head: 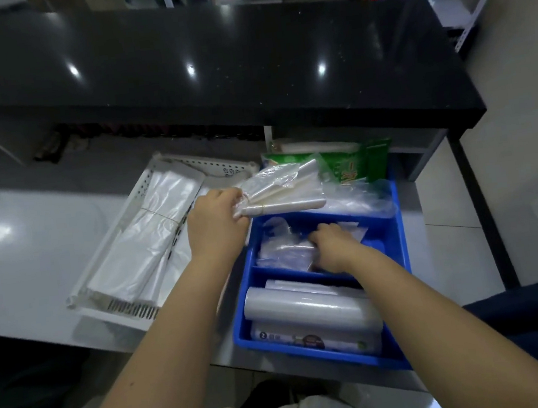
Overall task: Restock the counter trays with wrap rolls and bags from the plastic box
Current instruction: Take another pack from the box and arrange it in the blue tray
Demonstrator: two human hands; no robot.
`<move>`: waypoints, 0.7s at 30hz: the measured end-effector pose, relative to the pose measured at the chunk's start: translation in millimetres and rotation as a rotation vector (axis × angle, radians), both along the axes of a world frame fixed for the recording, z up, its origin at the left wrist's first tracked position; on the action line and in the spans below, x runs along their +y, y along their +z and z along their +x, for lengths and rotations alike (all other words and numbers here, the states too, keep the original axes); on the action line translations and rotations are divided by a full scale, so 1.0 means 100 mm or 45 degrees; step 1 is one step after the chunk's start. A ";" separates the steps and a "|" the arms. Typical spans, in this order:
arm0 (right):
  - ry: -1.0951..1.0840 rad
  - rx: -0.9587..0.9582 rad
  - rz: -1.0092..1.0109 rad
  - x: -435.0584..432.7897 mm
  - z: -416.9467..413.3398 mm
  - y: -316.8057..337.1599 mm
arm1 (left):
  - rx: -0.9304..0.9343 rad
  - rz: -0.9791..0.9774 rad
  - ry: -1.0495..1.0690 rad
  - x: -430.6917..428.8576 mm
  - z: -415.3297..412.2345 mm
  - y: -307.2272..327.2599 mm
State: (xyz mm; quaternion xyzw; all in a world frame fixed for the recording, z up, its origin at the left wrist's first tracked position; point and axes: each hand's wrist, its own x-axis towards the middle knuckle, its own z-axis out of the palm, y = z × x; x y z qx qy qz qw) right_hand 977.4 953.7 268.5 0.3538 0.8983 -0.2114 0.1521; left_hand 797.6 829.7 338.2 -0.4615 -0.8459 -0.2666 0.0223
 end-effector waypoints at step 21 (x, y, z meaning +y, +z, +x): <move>0.090 0.310 0.771 -0.34 0.56 0.97 | -0.134 -0.131 -0.314 0.57 0.12 0.29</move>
